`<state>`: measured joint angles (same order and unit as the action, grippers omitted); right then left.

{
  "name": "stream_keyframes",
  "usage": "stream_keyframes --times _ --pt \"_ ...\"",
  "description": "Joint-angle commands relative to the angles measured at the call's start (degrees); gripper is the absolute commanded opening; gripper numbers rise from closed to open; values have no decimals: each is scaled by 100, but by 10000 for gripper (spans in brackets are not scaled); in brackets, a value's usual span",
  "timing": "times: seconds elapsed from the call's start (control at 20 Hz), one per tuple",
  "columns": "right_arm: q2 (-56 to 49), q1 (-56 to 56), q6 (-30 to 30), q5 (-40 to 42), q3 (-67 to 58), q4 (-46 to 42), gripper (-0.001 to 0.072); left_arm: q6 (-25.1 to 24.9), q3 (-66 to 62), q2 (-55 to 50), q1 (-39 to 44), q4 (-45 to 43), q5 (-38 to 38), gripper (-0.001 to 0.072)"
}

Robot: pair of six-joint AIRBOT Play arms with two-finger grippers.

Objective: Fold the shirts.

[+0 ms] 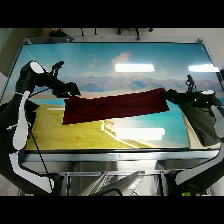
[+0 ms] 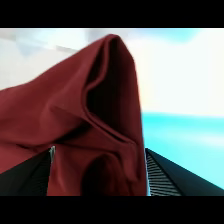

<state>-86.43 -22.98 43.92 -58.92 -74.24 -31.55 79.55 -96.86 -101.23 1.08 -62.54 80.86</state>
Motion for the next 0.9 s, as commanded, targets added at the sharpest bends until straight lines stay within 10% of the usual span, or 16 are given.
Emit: stream_keyframes --times 0.0,0.15,0.2,0.25,0.85 --pt "-216 216 24 20 -13 -170 576 44 -61 -7 195 391 87 667" --pt "-201 378 24 -96 -15 -168 260 28 -61 -9 509 730 -168 84" --pt "-170 380 11 -289 -42 -170 107 22 -59 -9 651 726 -245 18" --pt "-127 378 -17 -503 -101 -170 19 17 -59 -11 809 723 -323 18" --pt "1926 363 1829 -2627 -2022 686 20 105 -197 -1451 3340 1631 -3189 18"
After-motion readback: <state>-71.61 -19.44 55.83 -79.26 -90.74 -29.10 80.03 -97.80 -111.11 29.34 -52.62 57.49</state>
